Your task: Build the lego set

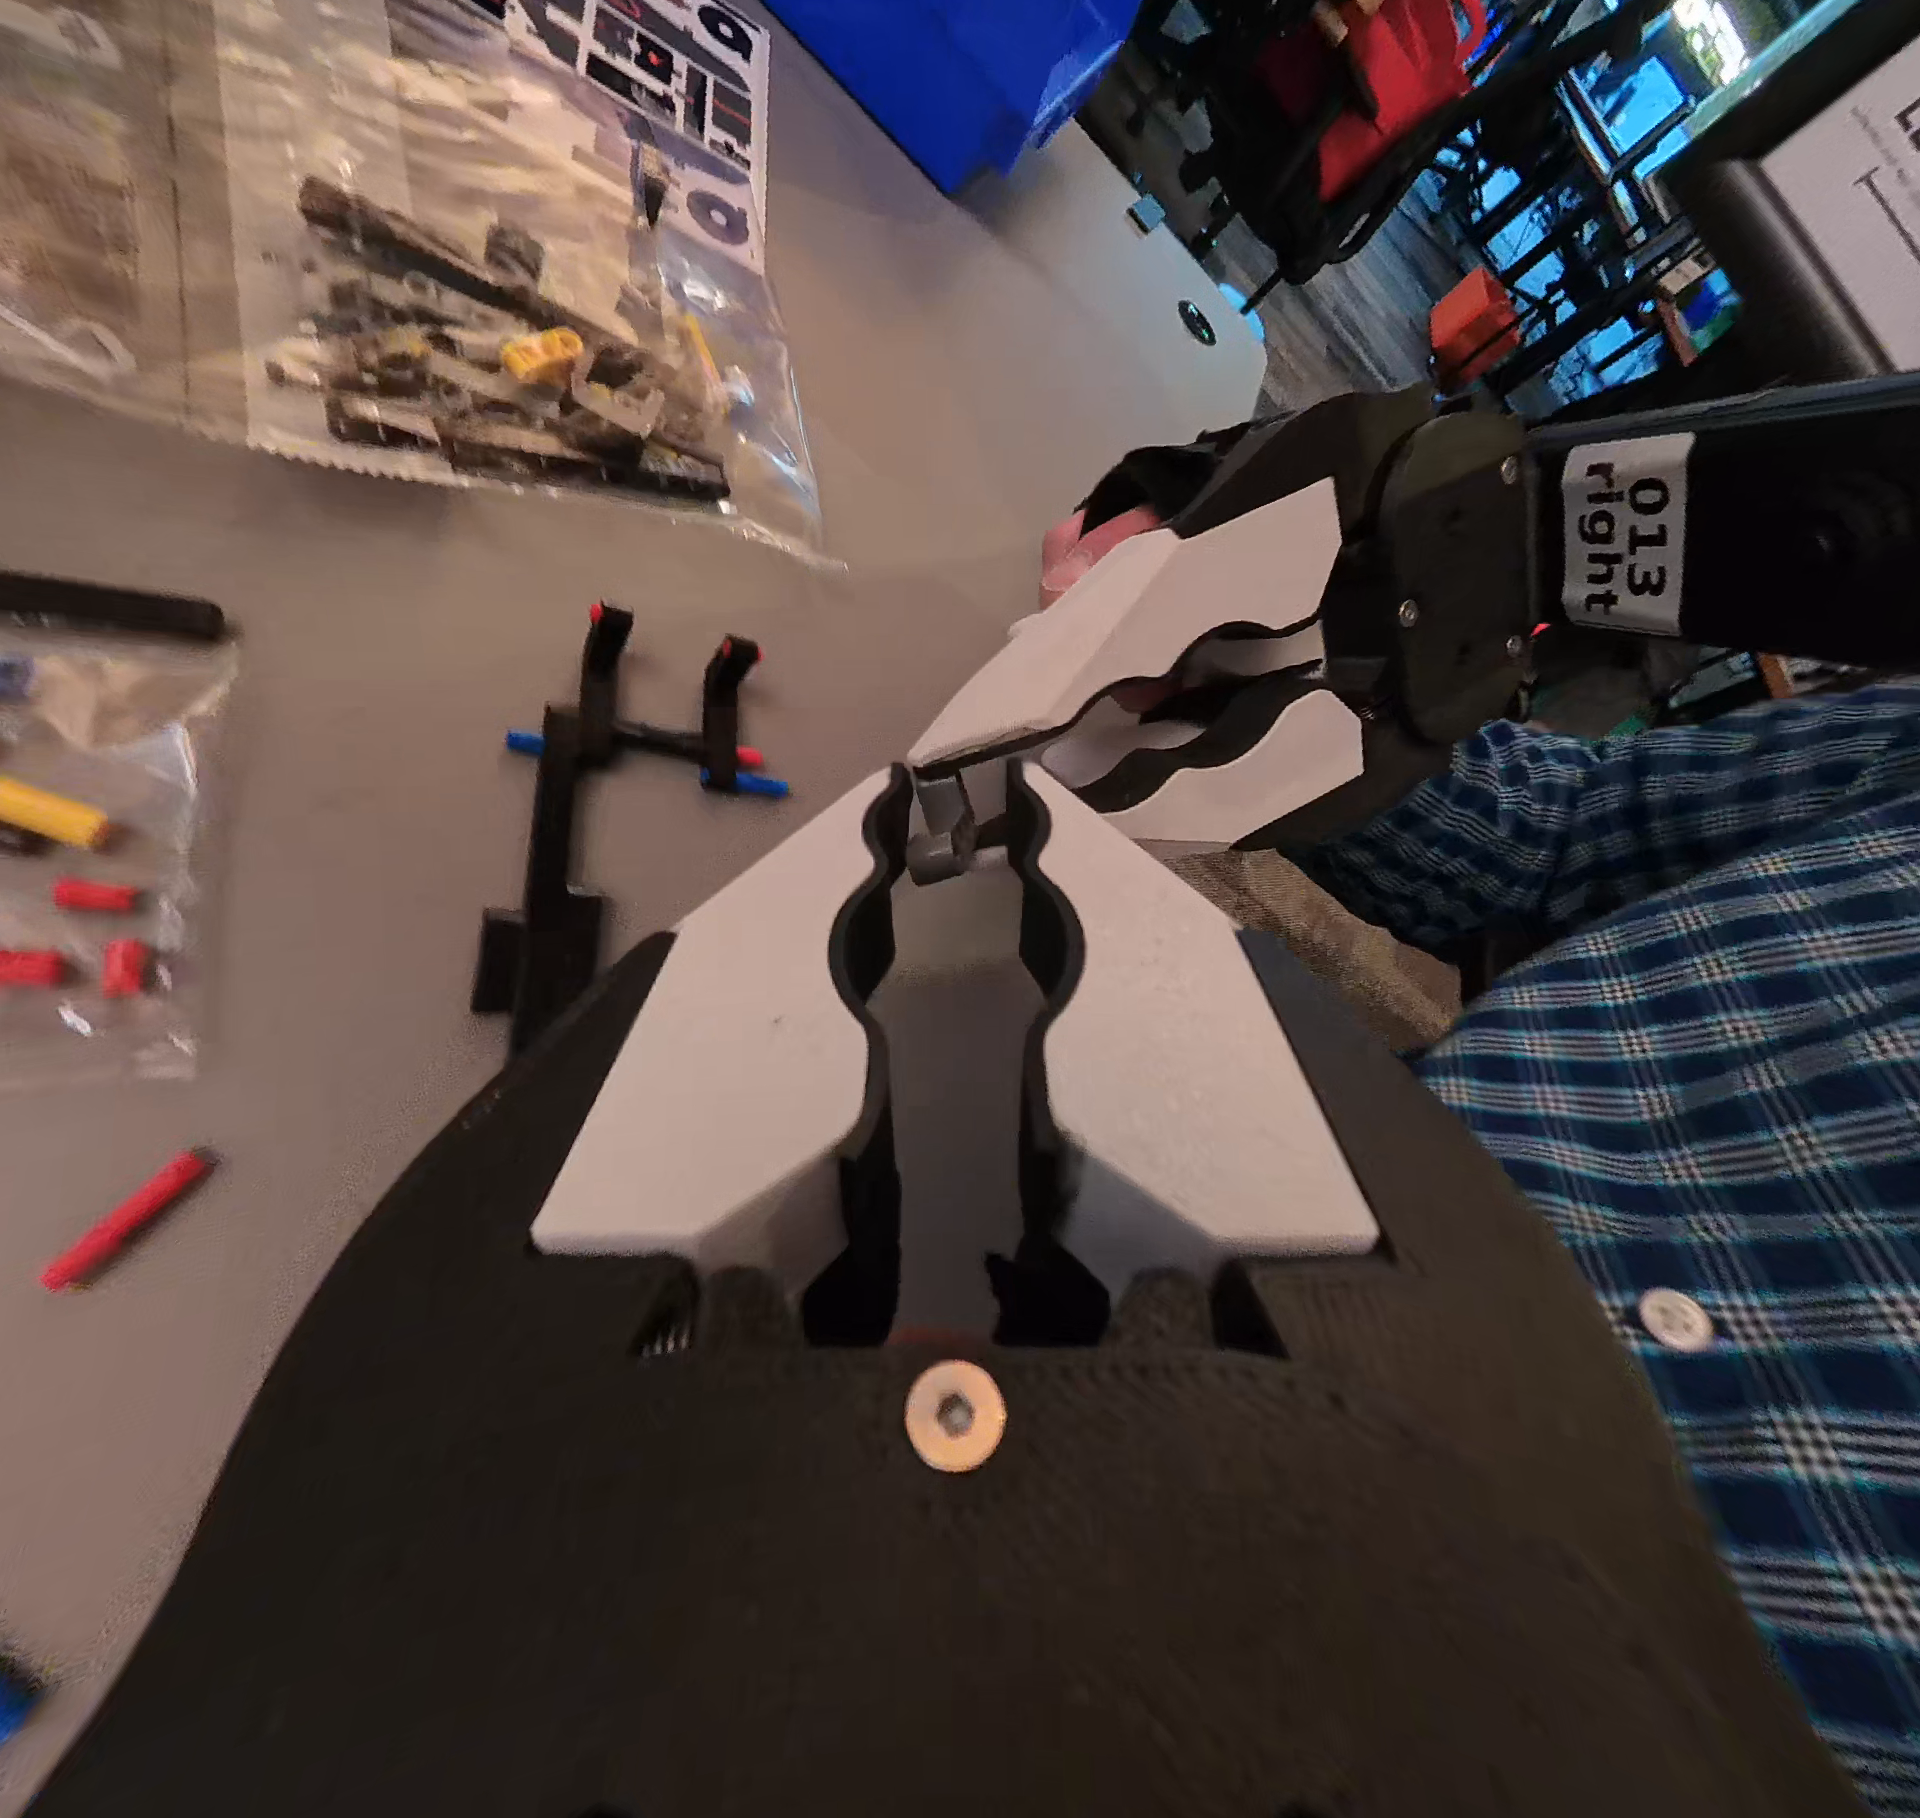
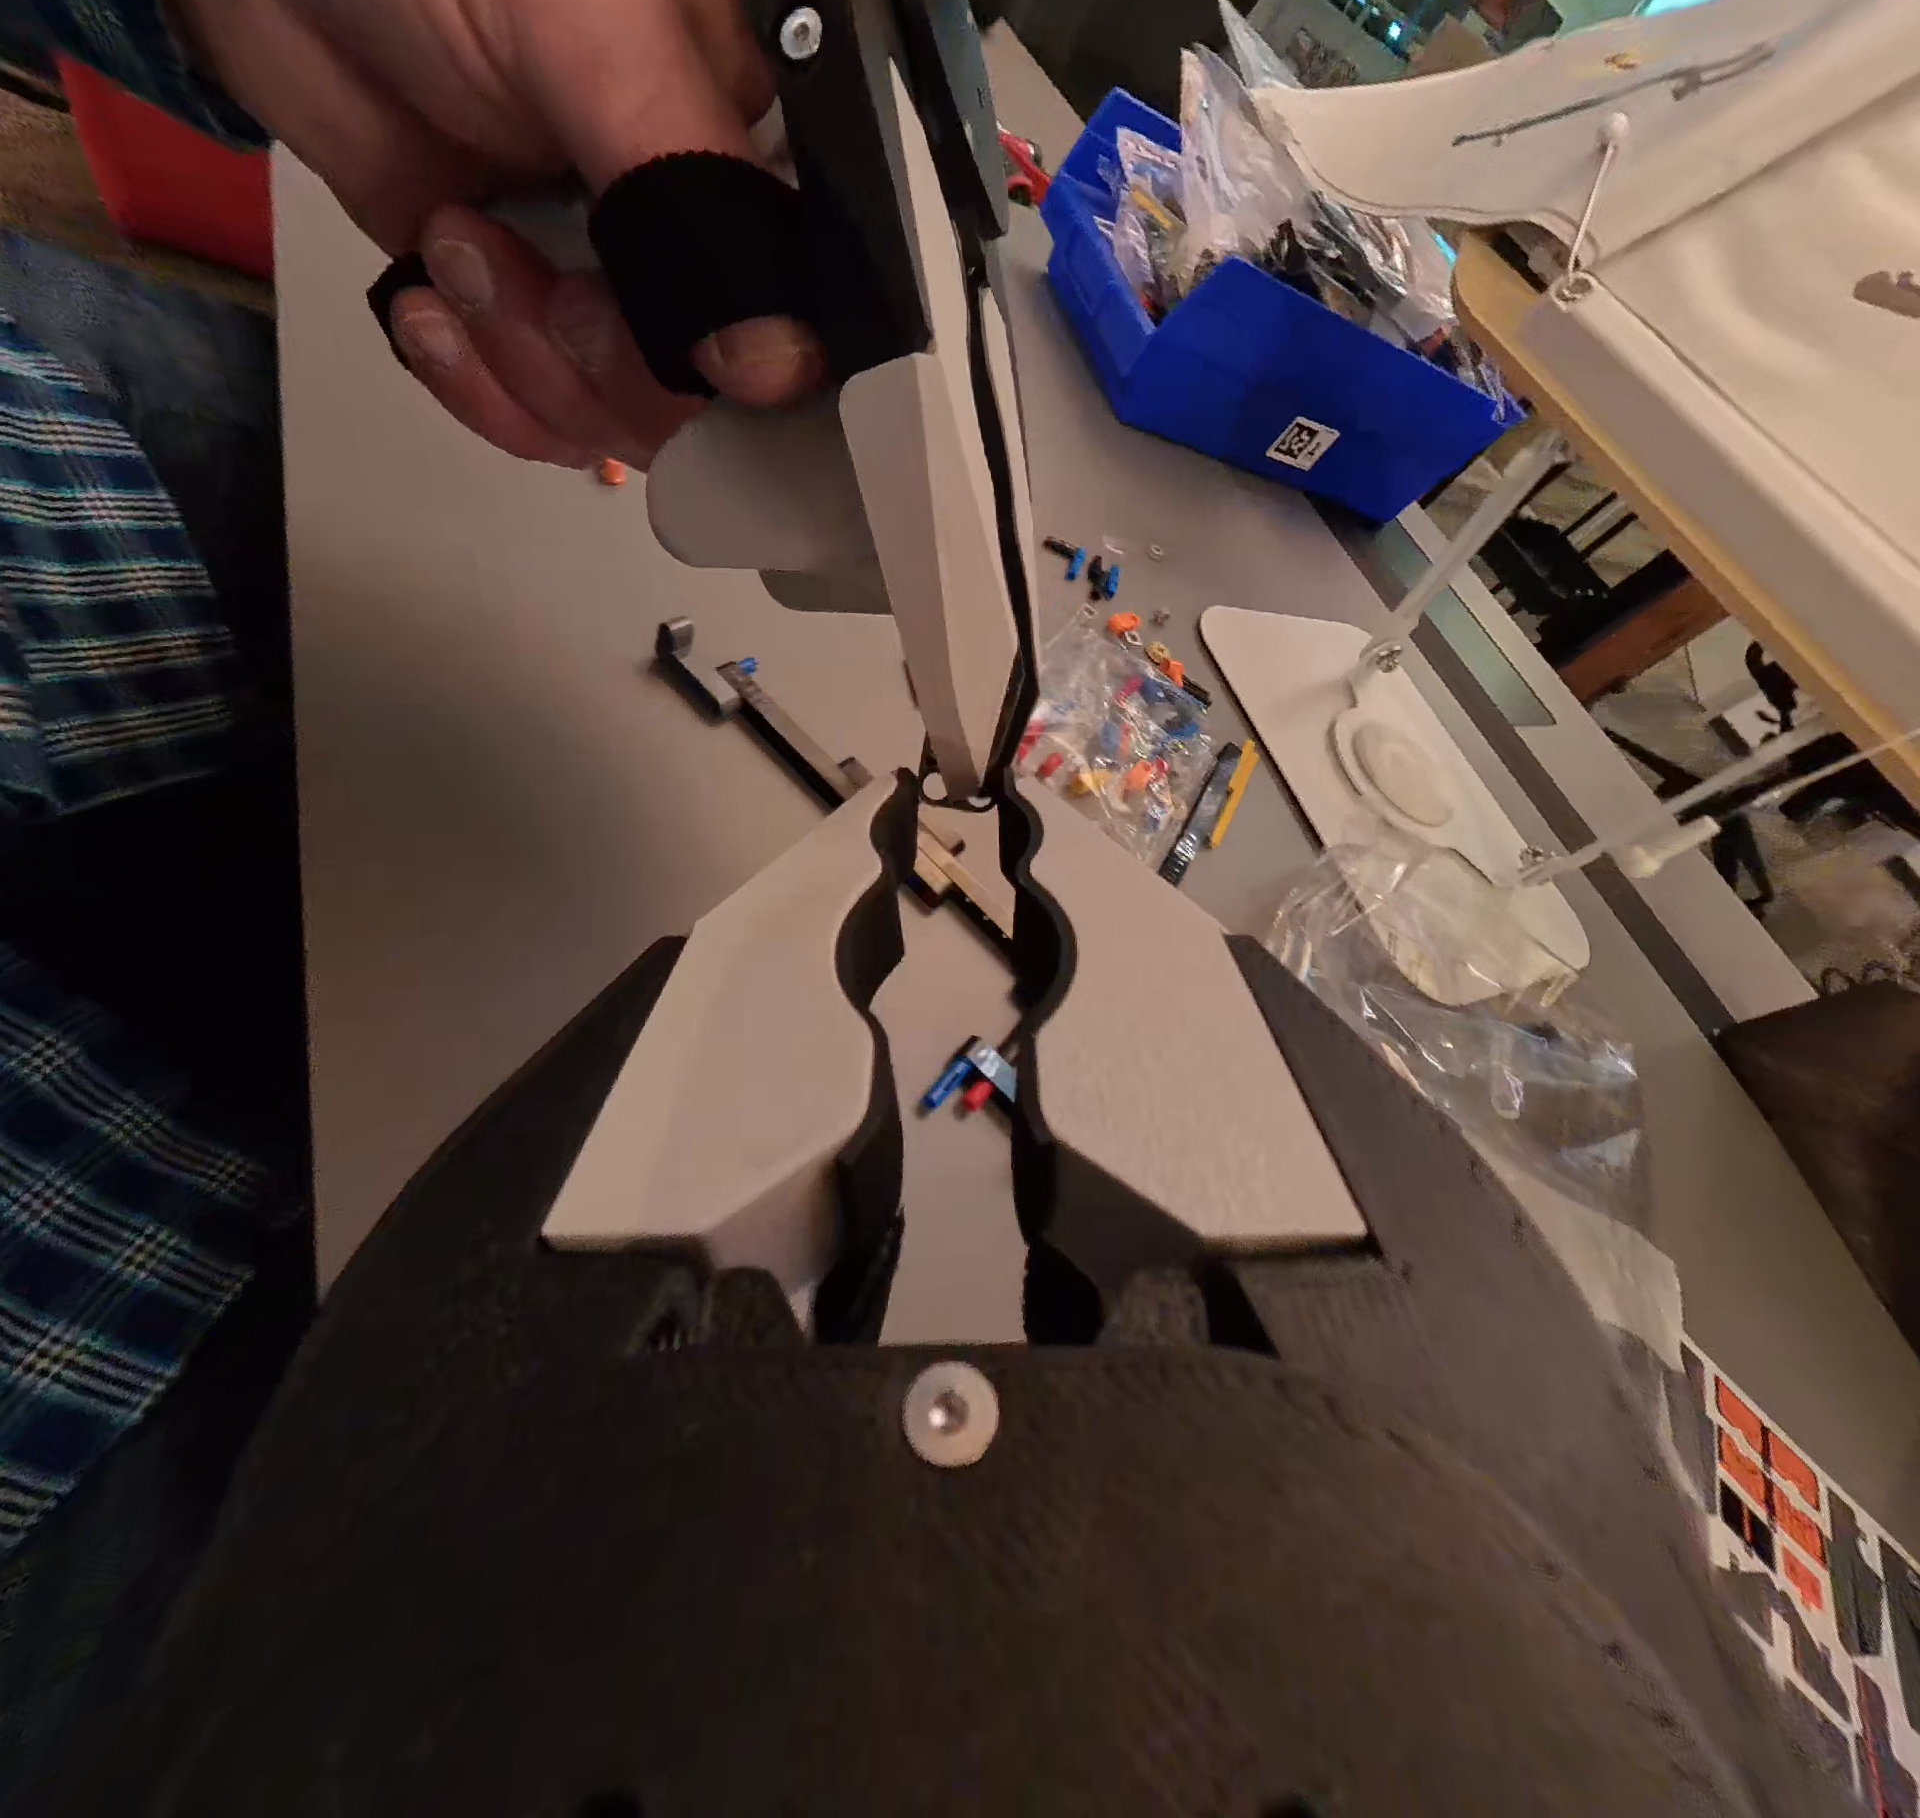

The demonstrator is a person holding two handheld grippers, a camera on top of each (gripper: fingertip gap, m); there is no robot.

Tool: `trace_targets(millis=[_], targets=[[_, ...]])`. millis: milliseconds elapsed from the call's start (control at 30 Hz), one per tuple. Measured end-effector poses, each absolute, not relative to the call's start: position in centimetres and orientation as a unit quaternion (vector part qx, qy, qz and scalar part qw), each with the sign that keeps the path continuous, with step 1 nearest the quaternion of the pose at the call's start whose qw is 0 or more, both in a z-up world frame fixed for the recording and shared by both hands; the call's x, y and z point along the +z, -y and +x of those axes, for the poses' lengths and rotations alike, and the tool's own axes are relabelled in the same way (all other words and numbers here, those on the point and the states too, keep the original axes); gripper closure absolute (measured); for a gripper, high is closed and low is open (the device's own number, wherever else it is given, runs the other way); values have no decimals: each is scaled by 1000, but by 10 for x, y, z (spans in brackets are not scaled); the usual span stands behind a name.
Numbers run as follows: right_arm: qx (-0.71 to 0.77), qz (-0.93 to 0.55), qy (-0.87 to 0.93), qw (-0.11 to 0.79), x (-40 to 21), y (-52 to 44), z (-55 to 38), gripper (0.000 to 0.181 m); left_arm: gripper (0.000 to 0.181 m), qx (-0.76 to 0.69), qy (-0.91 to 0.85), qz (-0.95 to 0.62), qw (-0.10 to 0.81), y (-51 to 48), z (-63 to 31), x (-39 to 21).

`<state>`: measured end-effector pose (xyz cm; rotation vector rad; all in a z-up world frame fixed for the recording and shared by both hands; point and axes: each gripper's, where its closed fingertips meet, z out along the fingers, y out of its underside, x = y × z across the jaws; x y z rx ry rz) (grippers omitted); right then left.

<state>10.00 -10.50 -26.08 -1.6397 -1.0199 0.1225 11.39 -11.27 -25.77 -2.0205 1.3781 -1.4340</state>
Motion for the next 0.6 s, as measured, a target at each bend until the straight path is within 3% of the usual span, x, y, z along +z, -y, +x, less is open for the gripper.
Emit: trace_targets(millis=[300,600], targets=[[78,-682,479,547,-287,143,62,168,175,-492,-438,-741,129,147,75,-286],[122,-722,480,483,-317,149,53,152,175,-415,-461,-767,163,136,56,-310]])
